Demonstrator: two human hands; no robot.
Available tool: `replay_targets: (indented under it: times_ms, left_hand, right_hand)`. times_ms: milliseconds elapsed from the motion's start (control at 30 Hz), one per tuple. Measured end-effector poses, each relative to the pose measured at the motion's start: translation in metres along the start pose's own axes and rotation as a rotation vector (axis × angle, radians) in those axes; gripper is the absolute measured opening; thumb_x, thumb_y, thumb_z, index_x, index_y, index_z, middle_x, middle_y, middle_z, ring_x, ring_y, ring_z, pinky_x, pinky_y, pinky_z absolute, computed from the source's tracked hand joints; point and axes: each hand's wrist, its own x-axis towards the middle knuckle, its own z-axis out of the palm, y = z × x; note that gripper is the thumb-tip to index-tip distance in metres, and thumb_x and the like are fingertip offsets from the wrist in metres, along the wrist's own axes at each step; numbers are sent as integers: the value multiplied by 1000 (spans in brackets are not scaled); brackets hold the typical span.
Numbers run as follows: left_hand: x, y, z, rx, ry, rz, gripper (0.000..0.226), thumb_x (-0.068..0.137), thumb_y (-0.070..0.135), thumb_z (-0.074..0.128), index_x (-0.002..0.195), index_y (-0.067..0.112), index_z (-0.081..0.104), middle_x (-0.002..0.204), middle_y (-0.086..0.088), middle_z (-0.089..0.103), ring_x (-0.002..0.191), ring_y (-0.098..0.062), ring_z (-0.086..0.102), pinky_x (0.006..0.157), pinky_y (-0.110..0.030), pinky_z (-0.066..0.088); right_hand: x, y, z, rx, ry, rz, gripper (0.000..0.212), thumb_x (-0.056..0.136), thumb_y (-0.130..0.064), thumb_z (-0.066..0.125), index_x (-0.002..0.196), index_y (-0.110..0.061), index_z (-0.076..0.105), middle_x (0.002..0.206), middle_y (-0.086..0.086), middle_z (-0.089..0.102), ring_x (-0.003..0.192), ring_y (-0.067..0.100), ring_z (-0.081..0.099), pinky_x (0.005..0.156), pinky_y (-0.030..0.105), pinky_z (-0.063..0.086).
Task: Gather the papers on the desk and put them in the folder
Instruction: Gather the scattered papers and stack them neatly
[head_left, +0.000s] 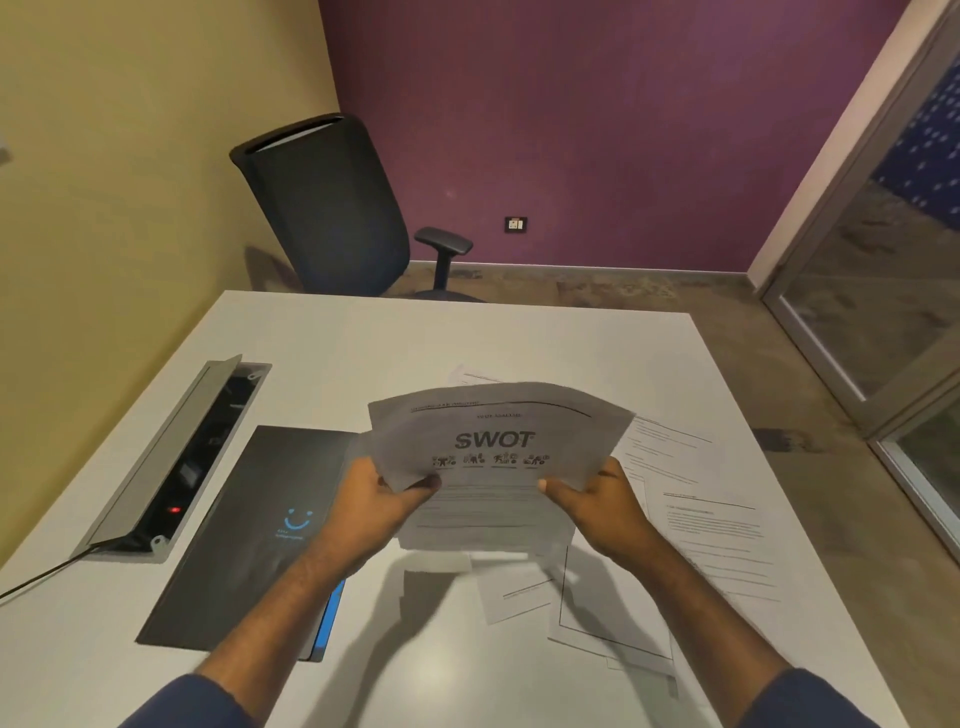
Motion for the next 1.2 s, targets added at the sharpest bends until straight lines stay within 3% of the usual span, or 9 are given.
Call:
replay_targets:
  times_ms: [67,167,367,600,700,833,967,1067,1200]
  left_hand:
    - [-1,-6,1,-66,-24,3,36,79,1,78,105,24,68,98,7,78,91,-10,73,77,-22,58]
    - [-2,-20,2,-101,-56,-74,39,75,5,83,111,3,68,101,-1,76,91,-25,72,85,-33,53]
    - [-13,-48,19,-90,-68,-155,35,82,7,78,115,15,69,108,-4,77,104,-22,71,97,-47,54]
    - [-24,-58,34,-90,-26,-117,26,83,23,78,98,44,72,100,6,77,96,-14,71,83,-34,59]
    - [-26,-63,40,-49,45,-130,20,87,24,74,89,43,72,93,8,77,92,-15,71,77,-33,58]
    - [-20,-67,37,-10,182,-111,19,89,19,70,78,35,73,79,9,76,71,-11,73,53,-19,53]
    - [-15,-79,26,-49,283,-170,12,94,19,65,85,15,72,73,3,77,72,-17,71,63,-31,55]
    - [-16,-87,22,-59,259,-190,11,95,17,63,96,10,71,86,-7,77,82,-24,73,72,-38,57]
    - [-15,-101,24,-39,280,-251,15,94,15,63,99,2,69,87,-11,74,84,-31,70,72,-38,55]
  right_hand:
    - [-3,2,-1,19,11,-30,31,81,-6,74,96,-32,69,97,-9,77,94,9,71,83,24,58]
    - [-7,12,-2,41,6,-30,34,78,-4,78,98,-30,69,97,-10,77,93,8,73,75,18,58]
    - [-18,47,4,52,45,106,32,84,-1,71,94,-32,66,96,-8,74,92,9,69,76,18,56]
    - [-25,67,9,40,121,144,24,87,-7,69,90,-30,64,97,-7,72,93,11,67,85,27,54]
    - [-29,74,8,29,102,153,24,88,-4,67,91,-29,66,97,-6,73,92,12,68,84,26,56]
    - [-27,80,-2,-11,45,125,19,88,-7,66,105,-15,72,99,-1,77,94,16,72,85,32,58]
    - [-28,104,-25,-199,203,196,31,81,-7,75,109,-15,65,101,-3,68,96,16,64,85,24,48]
    - [-34,136,-53,-409,386,285,36,82,-6,71,117,-5,62,114,9,66,103,25,64,87,30,48]
    - [-50,161,-81,-732,515,568,46,83,-27,67,125,-13,55,123,8,61,119,30,53,94,40,49]
